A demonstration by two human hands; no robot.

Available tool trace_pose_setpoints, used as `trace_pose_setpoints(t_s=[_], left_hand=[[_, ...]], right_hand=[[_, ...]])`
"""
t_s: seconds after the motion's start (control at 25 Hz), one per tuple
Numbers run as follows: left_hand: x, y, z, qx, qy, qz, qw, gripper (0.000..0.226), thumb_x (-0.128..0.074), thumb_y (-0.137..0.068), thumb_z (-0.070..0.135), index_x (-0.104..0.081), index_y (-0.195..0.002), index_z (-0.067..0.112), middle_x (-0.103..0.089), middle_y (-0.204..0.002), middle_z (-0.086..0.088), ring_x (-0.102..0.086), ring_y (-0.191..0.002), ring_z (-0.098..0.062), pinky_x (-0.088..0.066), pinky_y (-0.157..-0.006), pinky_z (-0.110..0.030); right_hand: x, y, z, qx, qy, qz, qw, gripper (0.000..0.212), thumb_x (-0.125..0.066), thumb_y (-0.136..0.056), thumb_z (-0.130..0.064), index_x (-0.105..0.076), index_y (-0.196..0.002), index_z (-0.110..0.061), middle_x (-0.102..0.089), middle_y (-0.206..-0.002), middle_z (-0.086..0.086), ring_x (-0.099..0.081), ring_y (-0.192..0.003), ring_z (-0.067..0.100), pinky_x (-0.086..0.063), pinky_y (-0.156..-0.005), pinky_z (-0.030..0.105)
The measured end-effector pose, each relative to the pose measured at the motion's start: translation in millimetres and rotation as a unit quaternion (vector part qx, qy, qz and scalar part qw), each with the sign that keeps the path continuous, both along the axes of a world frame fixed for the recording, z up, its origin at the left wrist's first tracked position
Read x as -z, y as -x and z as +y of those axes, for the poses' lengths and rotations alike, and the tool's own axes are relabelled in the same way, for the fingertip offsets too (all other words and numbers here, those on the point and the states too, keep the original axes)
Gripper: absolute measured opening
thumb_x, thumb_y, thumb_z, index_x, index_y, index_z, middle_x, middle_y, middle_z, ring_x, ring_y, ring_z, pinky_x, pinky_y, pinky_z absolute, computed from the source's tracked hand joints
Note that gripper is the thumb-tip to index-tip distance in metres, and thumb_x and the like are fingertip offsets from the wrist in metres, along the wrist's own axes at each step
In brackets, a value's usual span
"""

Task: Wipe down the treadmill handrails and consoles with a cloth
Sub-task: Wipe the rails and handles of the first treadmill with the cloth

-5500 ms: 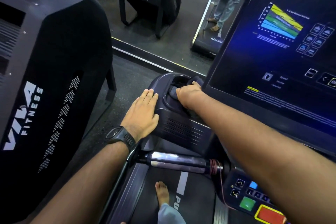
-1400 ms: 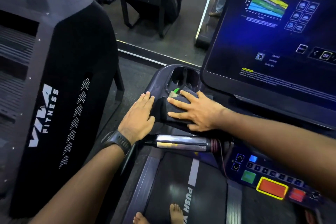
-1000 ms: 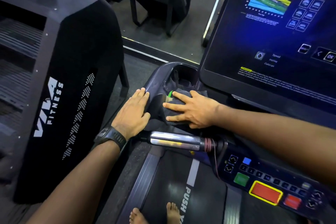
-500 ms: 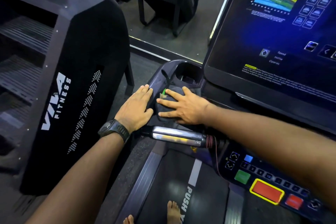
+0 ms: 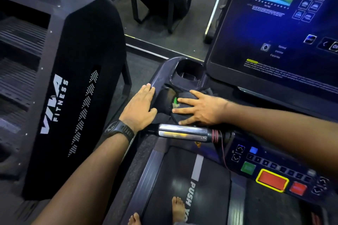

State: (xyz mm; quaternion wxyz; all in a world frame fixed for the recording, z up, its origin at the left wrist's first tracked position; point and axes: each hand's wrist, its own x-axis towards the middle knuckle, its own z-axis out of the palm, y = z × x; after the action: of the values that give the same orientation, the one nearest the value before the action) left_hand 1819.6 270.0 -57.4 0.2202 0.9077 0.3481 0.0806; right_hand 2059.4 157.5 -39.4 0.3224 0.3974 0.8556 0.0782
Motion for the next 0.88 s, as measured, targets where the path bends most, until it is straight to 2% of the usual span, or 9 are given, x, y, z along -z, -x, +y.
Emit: trace_pose_setpoints(t_s=[0.08,0.16,0.24,0.32,0.48,0.52,0.64,0.72,0.88], left_hand=[[1,0,-2,0.001,-0.005,0.002,1.0,0.075,-0.052,-0.09,0.017,-0.017,-0.157,0.009,-0.008,-0.166,-0.005,-0.003,-0.152,-0.013,-0.001,-0.123,-0.024],[0,1,-2,0.01,-0.011,0.001,1.0,0.075,-0.053,-0.09,0.017,-0.018,-0.156,0.008,-0.009,-0.165,-0.007,-0.004,-0.153,-0.015,-0.001,-0.122,-0.024],[0,0,-1,-0.002,-0.008,-0.009,1.0,0.076,-0.054,-0.09,0.018,-0.017,-0.156,0.008,-0.01,-0.165,-0.007,-0.004,-0.152,-0.014,-0.001,-0.122,-0.023],[-1,-1,0,-0.018,0.003,-0.011,1.0,0.078,-0.054,-0.09,0.021,-0.016,-0.157,0.009,-0.009,-0.166,-0.005,-0.003,-0.152,-0.013,-0.001,-0.121,-0.022],[0,-1,-1,-0.033,0.0,-0.003,0.999,0.08,-0.055,-0.089,0.025,-0.016,-0.157,0.011,-0.009,-0.166,-0.004,-0.004,-0.152,-0.012,-0.004,-0.122,-0.023],[0,-1,-1,-0.036,0.002,-0.003,0.999,0.08,-0.055,-0.088,0.025,-0.017,-0.157,0.012,-0.009,-0.166,-0.004,-0.004,-0.152,-0.012,-0.005,-0.122,-0.024],[-2,-1,-1,-0.04,0.008,-0.004,0.999,0.08,-0.056,-0.088,0.026,-0.017,-0.157,0.013,-0.009,-0.166,-0.002,-0.003,-0.152,-0.011,-0.006,-0.121,-0.024],[-3,-1,-1,-0.038,0.008,-0.004,0.999,0.08,-0.056,-0.088,0.025,-0.016,-0.157,0.013,-0.009,-0.166,-0.002,-0.004,-0.152,-0.01,-0.006,-0.121,-0.024],[-2,2,-3,-0.047,0.003,-0.008,0.999,0.08,-0.057,-0.087,0.026,-0.019,-0.157,0.013,-0.012,-0.165,-0.002,-0.007,-0.152,-0.011,-0.01,-0.123,-0.026]], right_hand=[[0,-4,-3,0.009,-0.011,0.006,1.0,0.061,-0.041,-0.102,-0.035,-0.014,-0.156,-0.046,0.005,-0.168,-0.003,-0.006,-0.153,0.038,-0.022,-0.113,0.068],[11,19,8,0.126,-0.127,0.065,0.982,0.063,-0.041,-0.1,-0.038,-0.015,-0.157,-0.042,-0.001,-0.169,0.004,-0.014,-0.151,0.042,-0.032,-0.108,0.066],[18,43,23,0.284,-0.21,0.151,0.923,0.065,-0.044,-0.098,-0.043,-0.015,-0.157,-0.041,-0.008,-0.168,0.009,-0.026,-0.145,0.043,-0.038,-0.102,0.063],[15,52,44,0.376,-0.239,0.219,0.868,0.065,-0.044,-0.099,-0.044,-0.015,-0.158,-0.039,-0.015,-0.166,0.013,-0.039,-0.137,0.042,-0.043,-0.097,0.058],[2,68,101,0.536,-0.24,0.263,0.765,0.065,-0.039,-0.102,-0.049,-0.016,-0.159,-0.028,-0.028,-0.156,0.022,-0.052,-0.123,0.043,-0.049,-0.088,0.05],[3,75,104,0.551,-0.246,0.257,0.755,0.066,-0.039,-0.101,-0.049,-0.017,-0.158,-0.026,-0.033,-0.152,0.024,-0.053,-0.122,0.043,-0.049,-0.088,0.05],[9,81,88,0.53,-0.268,0.238,0.769,0.066,-0.039,-0.099,-0.051,-0.02,-0.157,-0.024,-0.042,-0.144,0.023,-0.055,-0.118,0.04,-0.047,-0.091,0.051],[5,74,103,0.551,-0.251,0.251,0.755,0.064,-0.04,-0.1,-0.047,-0.022,-0.157,-0.025,-0.038,-0.148,0.023,-0.051,-0.124,0.042,-0.043,-0.096,0.053],[-10,73,160,0.612,-0.18,0.287,0.714,0.057,-0.046,-0.096,-0.038,-0.033,-0.151,-0.03,-0.027,-0.156,0.017,-0.03,-0.137,0.046,-0.037,-0.101,0.063]])
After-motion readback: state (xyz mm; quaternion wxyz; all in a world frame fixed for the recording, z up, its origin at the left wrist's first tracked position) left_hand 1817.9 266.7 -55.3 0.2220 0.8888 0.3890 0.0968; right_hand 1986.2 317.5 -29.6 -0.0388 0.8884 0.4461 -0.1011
